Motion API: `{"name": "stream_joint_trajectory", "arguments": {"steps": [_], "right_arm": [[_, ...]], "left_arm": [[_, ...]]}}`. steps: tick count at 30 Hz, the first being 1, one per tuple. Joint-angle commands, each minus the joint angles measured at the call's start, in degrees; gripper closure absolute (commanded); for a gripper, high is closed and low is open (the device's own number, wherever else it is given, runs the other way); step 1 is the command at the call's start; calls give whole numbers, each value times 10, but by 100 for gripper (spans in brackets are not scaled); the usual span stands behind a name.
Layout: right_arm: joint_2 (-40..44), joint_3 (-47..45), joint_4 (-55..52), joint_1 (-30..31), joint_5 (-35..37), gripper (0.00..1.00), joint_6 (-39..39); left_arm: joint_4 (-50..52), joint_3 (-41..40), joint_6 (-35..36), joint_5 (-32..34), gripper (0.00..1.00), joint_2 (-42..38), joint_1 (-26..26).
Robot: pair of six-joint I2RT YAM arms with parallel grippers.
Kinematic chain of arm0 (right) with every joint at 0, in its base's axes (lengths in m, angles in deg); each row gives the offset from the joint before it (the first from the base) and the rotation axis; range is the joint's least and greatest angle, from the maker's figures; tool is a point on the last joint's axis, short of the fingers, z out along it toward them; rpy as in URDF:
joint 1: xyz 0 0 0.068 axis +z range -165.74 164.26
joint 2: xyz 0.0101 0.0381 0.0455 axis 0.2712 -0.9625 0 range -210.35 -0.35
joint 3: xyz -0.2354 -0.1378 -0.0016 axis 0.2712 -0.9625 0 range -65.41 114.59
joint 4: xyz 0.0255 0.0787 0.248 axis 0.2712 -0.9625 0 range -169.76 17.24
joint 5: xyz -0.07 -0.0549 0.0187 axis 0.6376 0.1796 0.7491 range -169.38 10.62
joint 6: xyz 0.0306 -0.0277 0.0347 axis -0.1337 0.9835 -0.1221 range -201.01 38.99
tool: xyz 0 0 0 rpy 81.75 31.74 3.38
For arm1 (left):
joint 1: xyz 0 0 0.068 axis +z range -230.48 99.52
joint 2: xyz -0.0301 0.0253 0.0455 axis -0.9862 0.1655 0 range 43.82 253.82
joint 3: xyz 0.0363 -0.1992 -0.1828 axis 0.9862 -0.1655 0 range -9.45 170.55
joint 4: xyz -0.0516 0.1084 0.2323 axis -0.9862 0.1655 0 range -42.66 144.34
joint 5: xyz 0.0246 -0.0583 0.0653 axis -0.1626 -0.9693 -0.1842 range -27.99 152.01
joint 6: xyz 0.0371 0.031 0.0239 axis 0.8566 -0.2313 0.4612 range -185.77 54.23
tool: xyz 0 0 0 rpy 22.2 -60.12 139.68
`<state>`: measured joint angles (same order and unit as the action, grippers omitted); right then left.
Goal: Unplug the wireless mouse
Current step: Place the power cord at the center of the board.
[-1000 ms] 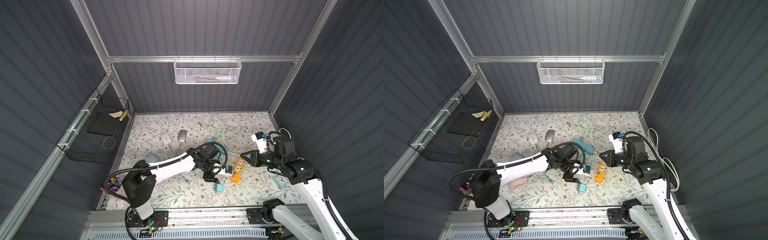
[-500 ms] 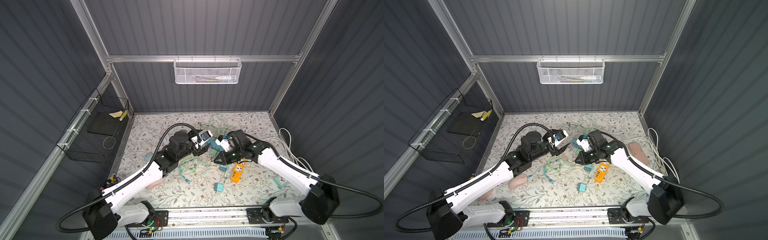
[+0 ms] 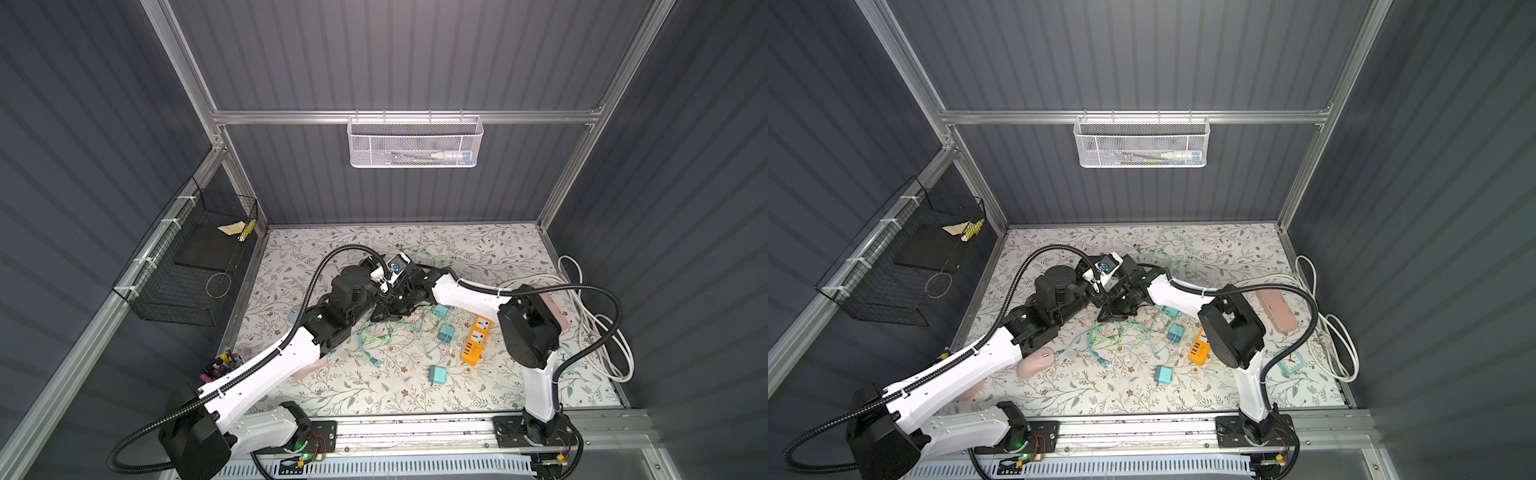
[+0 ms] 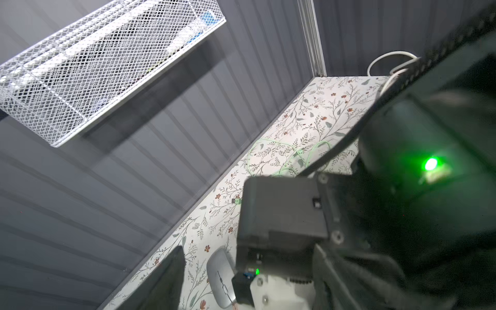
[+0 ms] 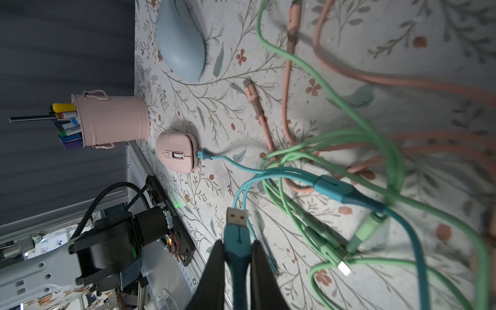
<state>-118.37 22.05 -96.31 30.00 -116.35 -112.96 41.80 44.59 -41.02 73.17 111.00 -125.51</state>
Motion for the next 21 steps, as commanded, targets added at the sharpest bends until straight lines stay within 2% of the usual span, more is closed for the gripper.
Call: {"name": "stream_joint_trajectory", "arguments": {"steps": [1,3,7,9,13,21], "right_arm": [[-35,27,23,30,-43,94,-42],[-47,24,49,34,-59,94,-65],[-64,19,84,37,-75,91,-102],[-68,20,94,37,-76,75,-114],[-78,23,102,38,-79,54,-127],[-91,17,113,40,-76,47,-148]], "left_arm": [[-36,16,-15,-35,25,-4,-11],[-37,17,-12,-27,26,-9,-11],[-69,0,-22,45,26,-40,-10],[-88,-14,-19,62,25,-58,-10],[-91,-19,-15,60,25,-71,-10],[-83,-14,-13,53,26,-73,-10]]}}
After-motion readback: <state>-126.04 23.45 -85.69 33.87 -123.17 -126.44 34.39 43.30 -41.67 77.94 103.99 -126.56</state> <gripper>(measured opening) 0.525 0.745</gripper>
